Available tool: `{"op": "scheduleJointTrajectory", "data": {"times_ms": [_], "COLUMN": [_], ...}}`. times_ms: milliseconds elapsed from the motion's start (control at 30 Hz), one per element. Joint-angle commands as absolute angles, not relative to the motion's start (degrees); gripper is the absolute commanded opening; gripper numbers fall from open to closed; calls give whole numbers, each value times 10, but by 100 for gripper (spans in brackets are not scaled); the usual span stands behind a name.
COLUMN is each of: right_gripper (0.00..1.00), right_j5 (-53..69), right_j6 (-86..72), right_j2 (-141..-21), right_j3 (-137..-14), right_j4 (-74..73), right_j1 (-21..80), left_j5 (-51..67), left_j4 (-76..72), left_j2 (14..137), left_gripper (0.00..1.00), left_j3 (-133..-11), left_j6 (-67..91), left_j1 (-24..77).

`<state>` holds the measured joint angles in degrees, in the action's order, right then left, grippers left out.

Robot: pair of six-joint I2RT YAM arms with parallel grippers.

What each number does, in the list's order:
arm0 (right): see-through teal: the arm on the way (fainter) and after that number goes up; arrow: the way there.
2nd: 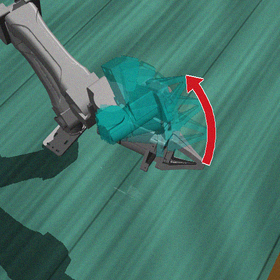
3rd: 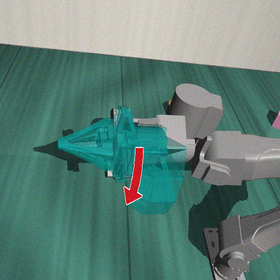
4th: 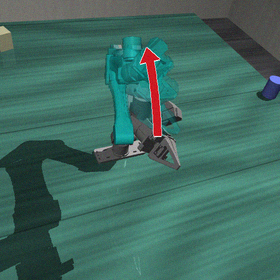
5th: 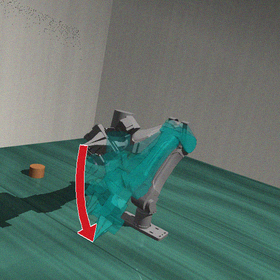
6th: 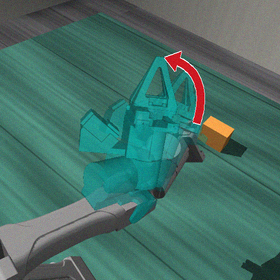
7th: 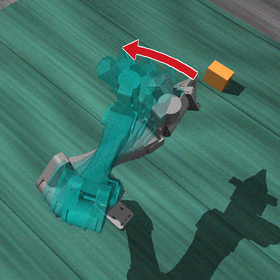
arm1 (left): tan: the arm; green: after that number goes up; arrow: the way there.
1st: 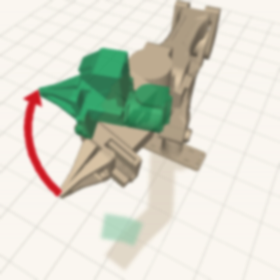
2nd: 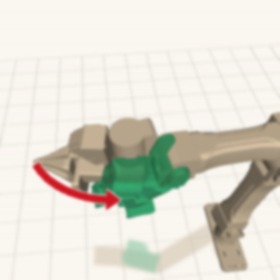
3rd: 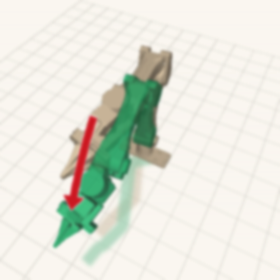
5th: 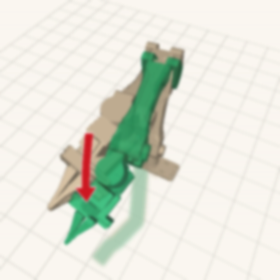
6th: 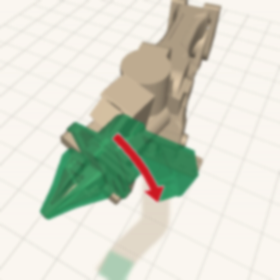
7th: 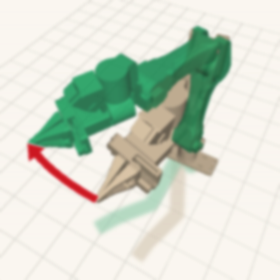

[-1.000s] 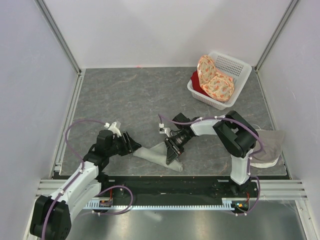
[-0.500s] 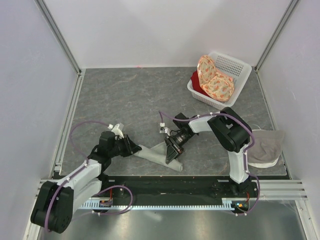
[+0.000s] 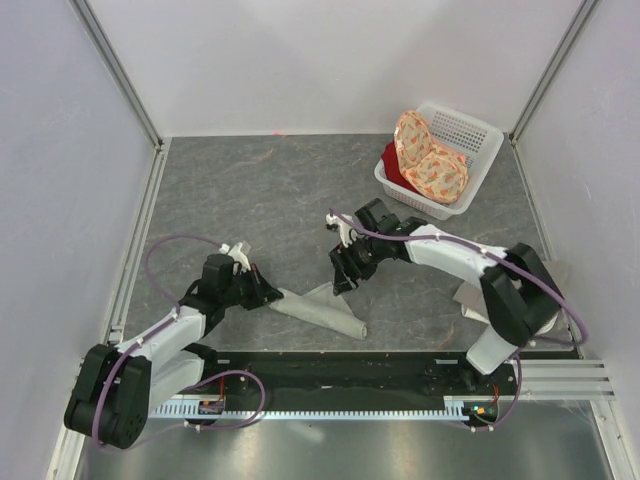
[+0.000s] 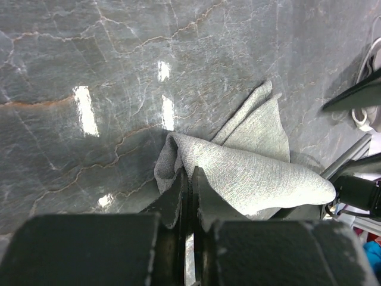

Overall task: Fold the napkin, place the utensils inside, and roll it up
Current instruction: Roll the napkin with the utensil

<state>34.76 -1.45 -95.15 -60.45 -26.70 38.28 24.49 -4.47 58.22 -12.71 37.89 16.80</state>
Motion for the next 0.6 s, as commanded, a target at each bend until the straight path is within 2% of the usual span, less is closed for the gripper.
{"op": "scheduleJointTrajectory", "data": {"times_ms": [0,133,267,433,567], "right_gripper": [73,77,78,79,78], "right_j5": [155,-29,-115,-144,-130], "right_j6": [11,53,78,103,103], "right_j2": [-860,-834,-855,-905,-936], "right_j3": [-589,-574,-562,-560,-566], "right_j4": [-200,-157,-115,-96,-92], "right_j1": [436,561,642,714,722], "left_j5": [230,226,229,228,231], "left_j4": [20,64,74,79,78], "left_j2": [591,610,626,643,652], "left_gripper": [2,2,2,2,2], "left_j3": [-174,-197,-210,-221,-225], "left_j6": [374,373,372,369,368], "left_j1": [167,166,167,167,166]}}
